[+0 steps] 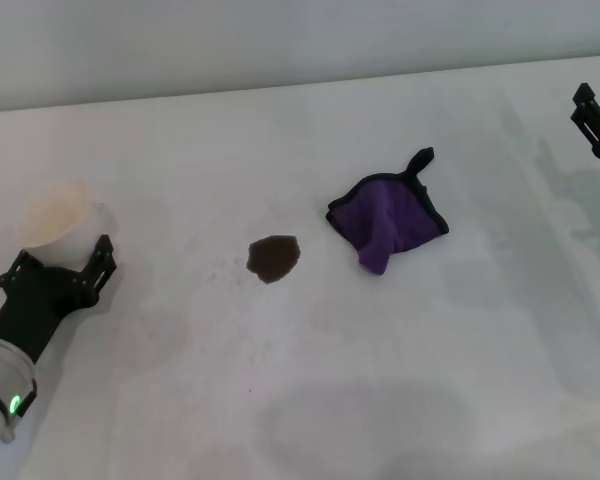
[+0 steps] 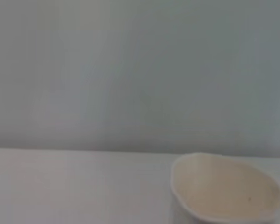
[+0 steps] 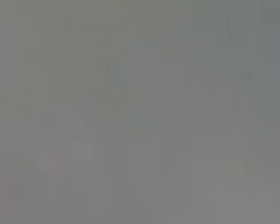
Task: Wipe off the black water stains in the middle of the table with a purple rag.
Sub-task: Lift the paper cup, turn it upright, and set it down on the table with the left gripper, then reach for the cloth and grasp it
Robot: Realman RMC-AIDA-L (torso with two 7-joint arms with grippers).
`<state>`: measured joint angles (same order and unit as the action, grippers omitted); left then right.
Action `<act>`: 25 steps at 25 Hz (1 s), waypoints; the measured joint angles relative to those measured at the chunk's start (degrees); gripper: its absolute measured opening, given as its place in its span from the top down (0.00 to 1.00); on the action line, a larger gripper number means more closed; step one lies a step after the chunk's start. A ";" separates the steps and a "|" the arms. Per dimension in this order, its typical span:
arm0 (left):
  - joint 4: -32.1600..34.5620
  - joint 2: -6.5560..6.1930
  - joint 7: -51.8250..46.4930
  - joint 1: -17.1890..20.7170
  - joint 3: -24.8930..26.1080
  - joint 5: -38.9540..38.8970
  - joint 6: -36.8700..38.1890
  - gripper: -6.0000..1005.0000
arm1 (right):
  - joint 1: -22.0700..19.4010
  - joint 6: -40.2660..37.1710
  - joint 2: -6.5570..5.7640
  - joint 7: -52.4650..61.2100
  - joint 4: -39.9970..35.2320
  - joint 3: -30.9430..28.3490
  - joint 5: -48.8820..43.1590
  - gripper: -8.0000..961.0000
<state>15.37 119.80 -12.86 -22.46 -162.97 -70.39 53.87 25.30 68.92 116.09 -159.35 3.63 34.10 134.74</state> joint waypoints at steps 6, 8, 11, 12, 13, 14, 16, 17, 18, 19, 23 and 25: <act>2.22 -0.25 0.31 2.38 0.03 0.91 2.39 0.30 | -0.37 0.33 0.02 0.00 0.14 0.00 0.00 0.12; 2.72 -0.32 0.24 3.29 0.02 1.43 3.21 0.25 | -0.44 0.57 0.02 0.00 0.39 0.00 0.00 0.12; 2.98 -0.25 0.28 5.11 0.03 1.61 4.83 0.17 | -0.48 0.80 -0.01 0.00 0.50 0.00 0.00 0.12; 3.13 -0.22 0.32 5.94 0.02 1.89 5.43 0.16 | -0.46 0.85 -0.01 0.00 0.50 0.00 0.00 0.12; 3.37 -0.23 0.31 6.78 0.00 2.34 5.83 0.15 | -0.44 0.96 -0.02 0.00 0.50 0.00 -0.01 0.12; 3.65 -0.28 0.24 7.47 0.01 2.65 6.20 0.14 | -0.40 1.07 -0.02 0.00 0.50 0.00 -0.01 0.12; 3.94 -0.33 0.06 8.72 0.00 2.75 7.08 0.12 | -0.32 1.26 -0.04 0.00 0.50 0.01 0.00 0.12; 4.08 -0.34 0.03 9.67 0.01 2.70 7.98 0.12 | -0.21 1.31 -0.05 0.01 0.52 0.06 0.00 0.12; 4.16 -0.34 0.03 10.35 0.00 2.65 8.68 0.12 | -0.11 1.41 -0.04 0.16 0.54 0.14 -0.09 0.12; 4.21 -0.35 0.01 11.28 0.01 2.63 10.19 0.12 | -0.02 1.52 -0.03 0.61 0.55 0.23 -0.40 0.12; 3.89 -0.39 -0.07 15.46 0.07 2.45 18.21 0.12 | 0.18 1.94 -0.43 5.97 -0.95 0.89 -6.29 0.12; 3.75 -0.43 -0.12 16.79 0.42 2.32 21.26 0.12 | 0.26 1.72 -0.66 9.86 -3.85 1.55 -12.64 0.12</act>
<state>19.12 119.36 -12.98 -5.67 -162.55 -68.06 75.13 25.55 70.64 115.43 -149.48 -0.22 35.65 122.09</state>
